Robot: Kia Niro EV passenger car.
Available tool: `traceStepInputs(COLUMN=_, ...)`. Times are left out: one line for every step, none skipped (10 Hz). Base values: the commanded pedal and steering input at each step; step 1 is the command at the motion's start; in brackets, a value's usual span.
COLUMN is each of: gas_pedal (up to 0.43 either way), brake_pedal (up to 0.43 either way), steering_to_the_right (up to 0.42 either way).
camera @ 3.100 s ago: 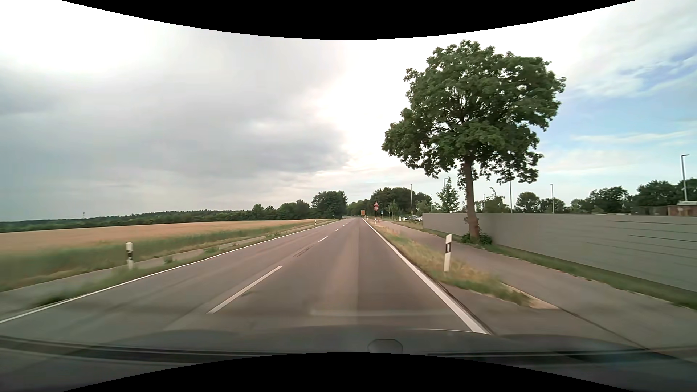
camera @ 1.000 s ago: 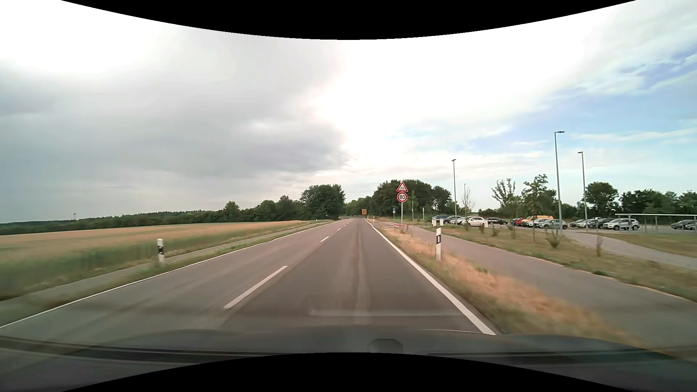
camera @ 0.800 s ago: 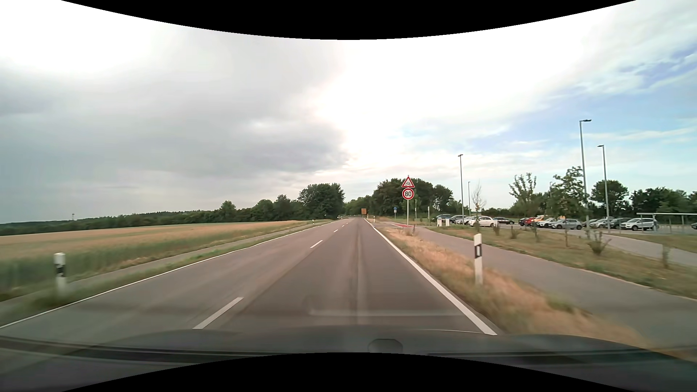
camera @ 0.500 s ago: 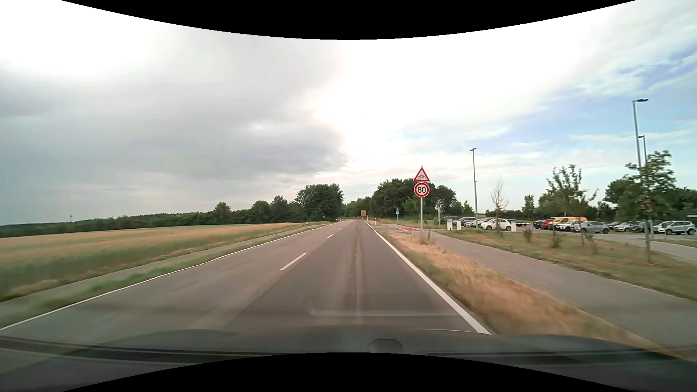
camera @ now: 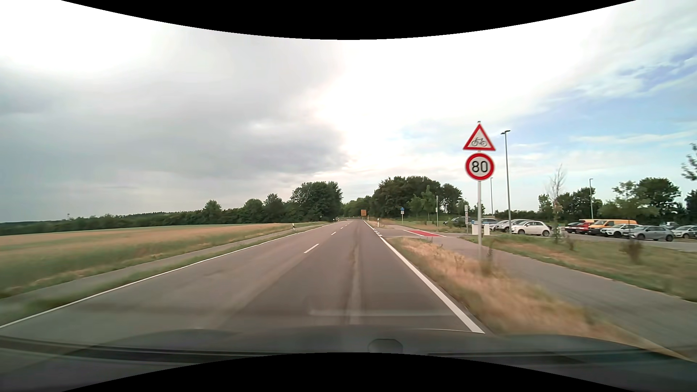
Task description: Follow the waypoints while adhering to traffic rules and regulations
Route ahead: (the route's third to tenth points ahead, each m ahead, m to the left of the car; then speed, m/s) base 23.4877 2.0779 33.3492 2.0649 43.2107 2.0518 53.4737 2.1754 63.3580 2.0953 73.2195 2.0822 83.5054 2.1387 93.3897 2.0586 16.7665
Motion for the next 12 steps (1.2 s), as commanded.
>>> traceStepInputs(gas_pedal=0.169, brake_pedal=0.000, steering_to_the_right=-0.004)
traceStepInputs(gas_pedal=0.157, brake_pedal=0.000, steering_to_the_right=-0.004)
traceStepInputs(gas_pedal=0.138, brake_pedal=0.000, steering_to_the_right=-0.005)
traceStepInputs(gas_pedal=0.130, brake_pedal=0.000, steering_to_the_right=-0.005)
traceStepInputs(gas_pedal=0.130, brake_pedal=0.000, steering_to_the_right=-0.004)
traceStepInputs(gas_pedal=0.130, brake_pedal=0.000, steering_to_the_right=-0.004)
traceStepInputs(gas_pedal=0.130, brake_pedal=0.000, steering_to_the_right=-0.004)
traceStepInputs(gas_pedal=0.130, brake_pedal=0.000, steering_to_the_right=-0.004)
traceStepInputs(gas_pedal=0.138, brake_pedal=0.000, steering_to_the_right=-0.004)
traceStepInputs(gas_pedal=0.138, brake_pedal=0.000, steering_to_the_right=-0.004)
traceStepInputs(gas_pedal=0.138, brake_pedal=0.000, steering_to_the_right=-0.004)
traceStepInputs(gas_pedal=0.138, brake_pedal=0.000, steering_to_the_right=-0.004)
